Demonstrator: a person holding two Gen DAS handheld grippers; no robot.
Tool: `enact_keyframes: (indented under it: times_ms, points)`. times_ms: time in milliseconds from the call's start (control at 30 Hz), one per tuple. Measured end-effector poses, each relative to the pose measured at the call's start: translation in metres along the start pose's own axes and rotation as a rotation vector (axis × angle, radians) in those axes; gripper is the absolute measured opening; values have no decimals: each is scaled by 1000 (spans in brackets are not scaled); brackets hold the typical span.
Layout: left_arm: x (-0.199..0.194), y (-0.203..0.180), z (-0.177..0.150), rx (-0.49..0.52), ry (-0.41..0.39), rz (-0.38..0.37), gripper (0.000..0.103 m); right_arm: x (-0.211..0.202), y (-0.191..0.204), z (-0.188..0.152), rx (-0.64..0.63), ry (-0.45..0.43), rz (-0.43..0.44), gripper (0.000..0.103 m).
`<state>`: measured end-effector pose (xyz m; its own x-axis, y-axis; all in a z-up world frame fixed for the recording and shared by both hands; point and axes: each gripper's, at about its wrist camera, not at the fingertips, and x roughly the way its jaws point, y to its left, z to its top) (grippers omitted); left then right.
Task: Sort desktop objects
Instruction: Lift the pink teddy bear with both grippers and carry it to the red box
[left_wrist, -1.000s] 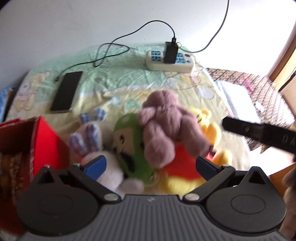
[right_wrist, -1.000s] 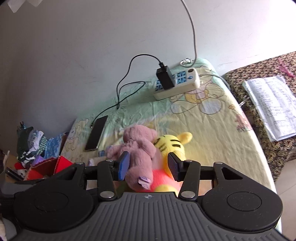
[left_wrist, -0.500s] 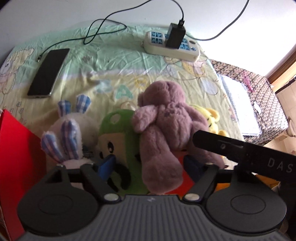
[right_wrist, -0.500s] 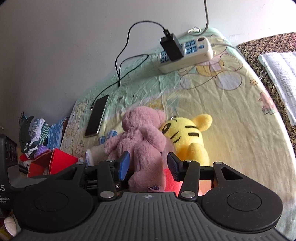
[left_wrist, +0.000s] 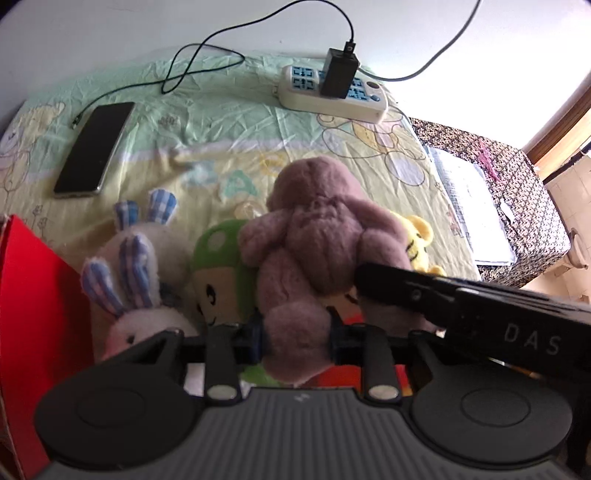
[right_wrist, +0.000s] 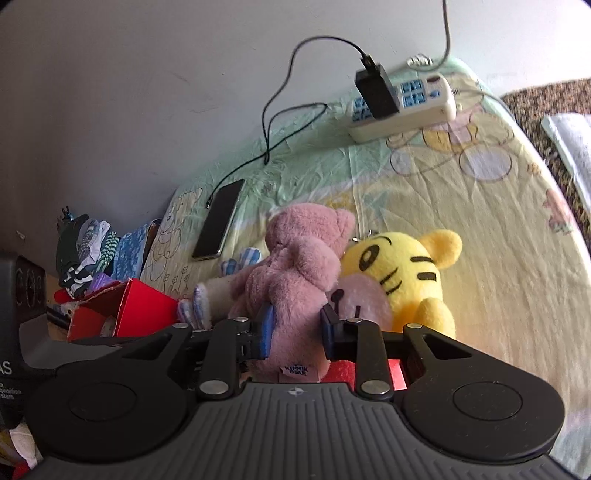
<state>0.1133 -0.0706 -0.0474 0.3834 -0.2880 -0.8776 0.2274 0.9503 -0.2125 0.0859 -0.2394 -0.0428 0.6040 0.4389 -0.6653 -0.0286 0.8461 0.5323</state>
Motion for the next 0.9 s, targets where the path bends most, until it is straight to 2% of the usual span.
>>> enact_keyframes:
  times_ms: [133,533,900]
  points:
    - [-13,-2,-10,-1,-21,-18,27,-15,10,-5,-48,-42,0,28]
    - [-92,-8,-44,25,-218,45,27,-60,54,-28,-156,-180,94,28]
    - [-145,37,-82,-37,-337,148,27,-51,111,-52,-253,-206,222,28]
